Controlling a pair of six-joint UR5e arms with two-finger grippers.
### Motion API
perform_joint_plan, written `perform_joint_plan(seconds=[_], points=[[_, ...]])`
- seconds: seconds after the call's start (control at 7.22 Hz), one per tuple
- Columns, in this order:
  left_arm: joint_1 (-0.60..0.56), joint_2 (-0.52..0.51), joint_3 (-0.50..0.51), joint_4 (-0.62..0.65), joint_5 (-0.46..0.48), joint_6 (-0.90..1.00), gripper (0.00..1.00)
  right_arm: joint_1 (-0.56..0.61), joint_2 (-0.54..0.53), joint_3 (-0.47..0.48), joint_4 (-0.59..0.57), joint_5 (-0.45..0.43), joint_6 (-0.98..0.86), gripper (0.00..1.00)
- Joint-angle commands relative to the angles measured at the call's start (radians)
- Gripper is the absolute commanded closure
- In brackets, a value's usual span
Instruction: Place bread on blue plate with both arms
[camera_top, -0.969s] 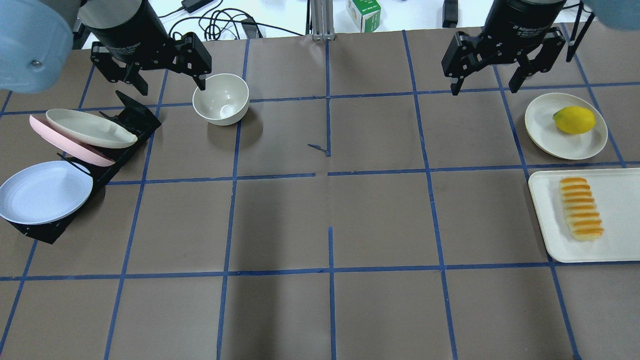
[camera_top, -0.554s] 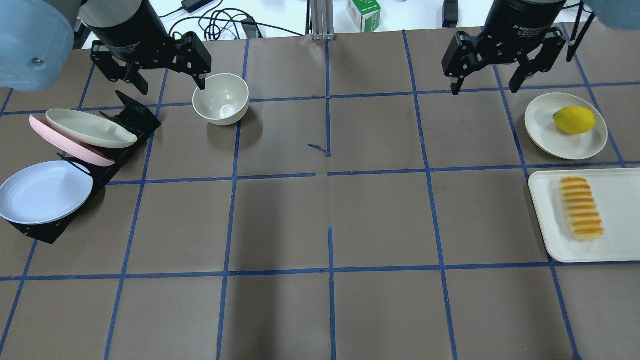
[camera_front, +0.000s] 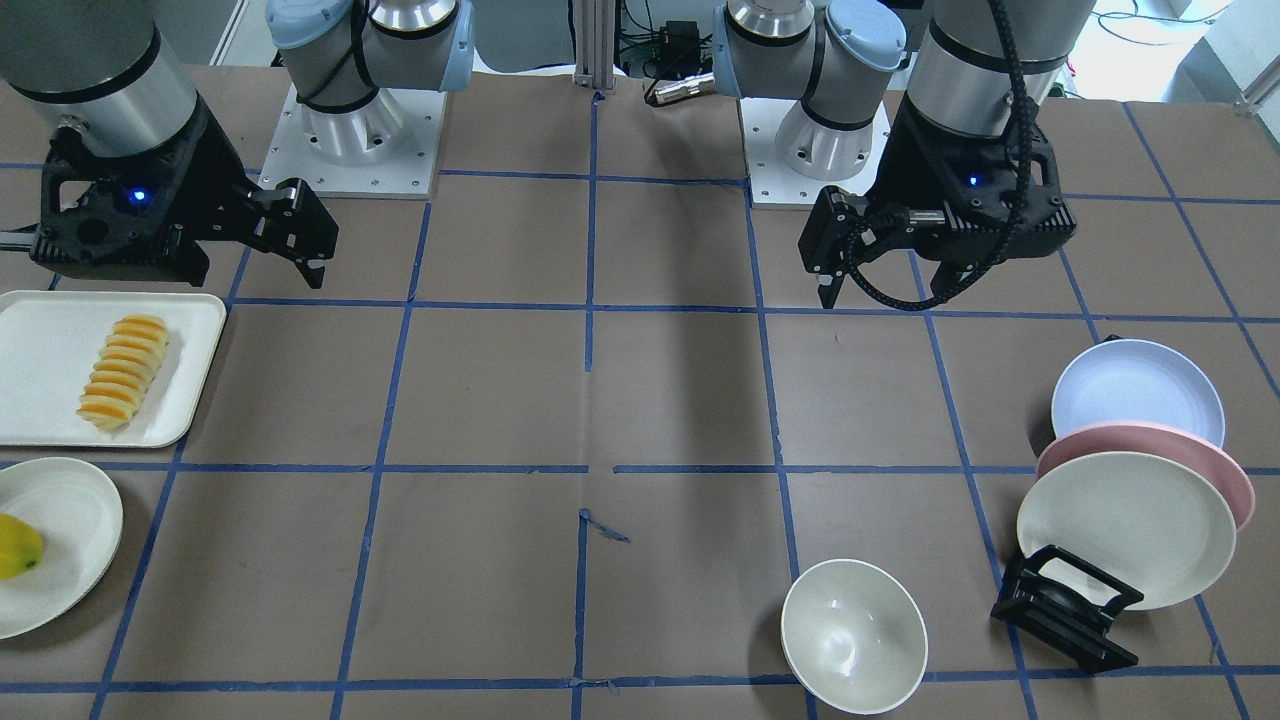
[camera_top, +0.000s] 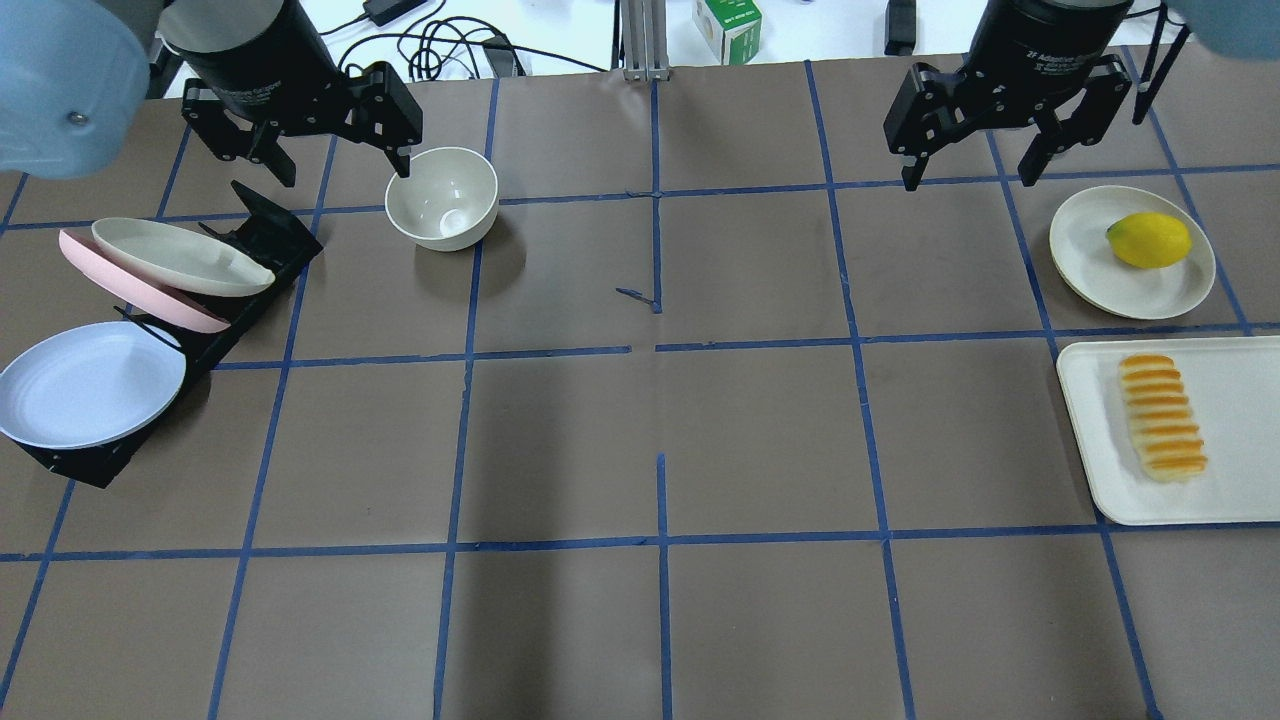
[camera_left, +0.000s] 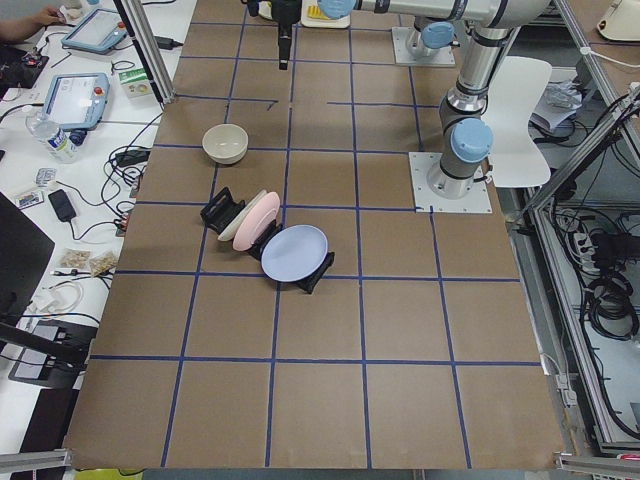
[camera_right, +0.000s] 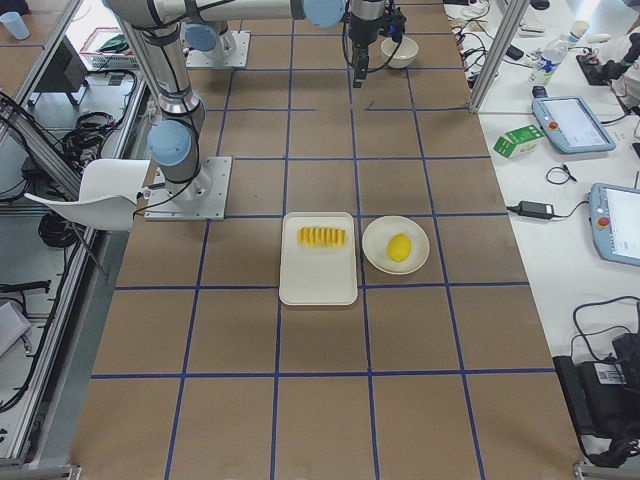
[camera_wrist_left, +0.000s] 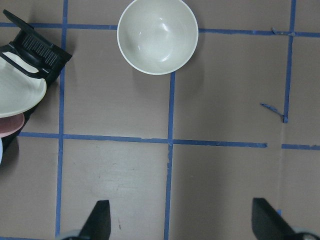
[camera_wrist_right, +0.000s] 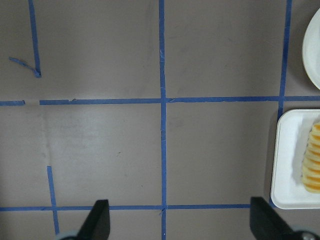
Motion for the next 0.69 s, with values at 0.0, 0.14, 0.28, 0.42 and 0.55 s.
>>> perform_joint_plan(seconds=[0.0,0.14,0.28,0.42,0.55], points=[[-0.002,0.008,-0.001,-0.002,0.0,-0.002,0.0,0.0,0.0,0.0,0.001,0.0,0.0,0.0],[0.0,0.008,-0.001,-0.002,-0.003,-0.002,0.0,0.0,0.0,0.0,0.001,0.0,0.0,0.0],[-0.002,0.003,0.003,-0.002,-0.005,-0.035,0.0,0.0,0.0,0.0,0.001,0.0,0.0,0.0],[0.0,0.005,0.002,-0.003,-0.006,-0.038,0.0,0.0,0.0,0.0,-0.004,-0.006,-0.017,0.0],[-0.003,0.005,-0.001,-0.005,-0.006,-0.041,0.0,-0.005,0.0,0.0,-0.006,-0.014,-0.02,0.0]])
